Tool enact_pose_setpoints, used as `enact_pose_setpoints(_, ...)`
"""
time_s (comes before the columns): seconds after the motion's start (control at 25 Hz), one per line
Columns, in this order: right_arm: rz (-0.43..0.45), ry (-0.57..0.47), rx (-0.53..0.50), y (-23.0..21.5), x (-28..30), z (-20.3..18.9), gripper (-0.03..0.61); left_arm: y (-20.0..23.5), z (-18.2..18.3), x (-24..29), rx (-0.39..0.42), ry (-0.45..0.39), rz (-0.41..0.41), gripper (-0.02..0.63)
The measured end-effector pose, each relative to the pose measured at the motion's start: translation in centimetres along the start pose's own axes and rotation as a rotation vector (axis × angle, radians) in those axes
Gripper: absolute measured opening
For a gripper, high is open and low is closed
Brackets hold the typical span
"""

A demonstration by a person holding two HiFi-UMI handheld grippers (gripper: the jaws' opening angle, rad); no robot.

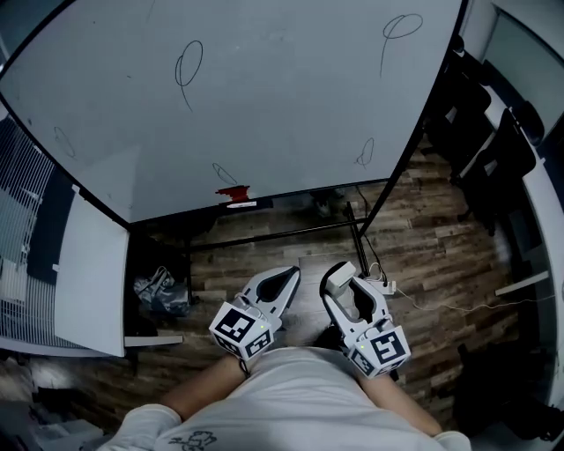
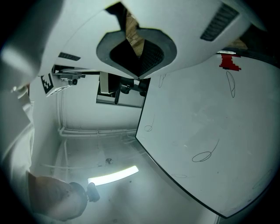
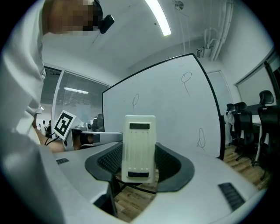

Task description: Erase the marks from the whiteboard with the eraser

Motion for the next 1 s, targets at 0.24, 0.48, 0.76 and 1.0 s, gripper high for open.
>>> enact_pose_setpoints(0.24, 0.014, 0.002, 0.001, -4.2, 1.4, 2.2, 0.233, 0.6, 0.5, 4.0, 0.018, -0.001, 0.025, 0.006)
enact_pose_setpoints(0.48, 0.034, 0.008, -0.021, -9.7, 1.7, 5.0, 0.235, 0.3, 1.1, 10.6, 0.016, -0.021, 0.033, 0.006)
enact_pose_setpoints(0.76, 0.046, -0.004, -0.034, -17.0, 1.0, 9.0, 0.234, -1.1, 2.2, 18.7, 0.025, -0.033, 0.037, 0.006)
enact_pose_setpoints(1.0, 0.064, -0.011, -0.041, -21.6, 0.1, 10.6, 0.235, -2.9, 2.3, 23.8, 0.034, -0.030, 0.034, 0.006)
Point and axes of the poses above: the fingertips, and each gripper's own axes: x forward along the fingers, y to its left, z out of its top, the point moved 8 cm from there along -x, backward along the fingers, and after that the axes turned 15 degrees about x, right-handed, at the moved point
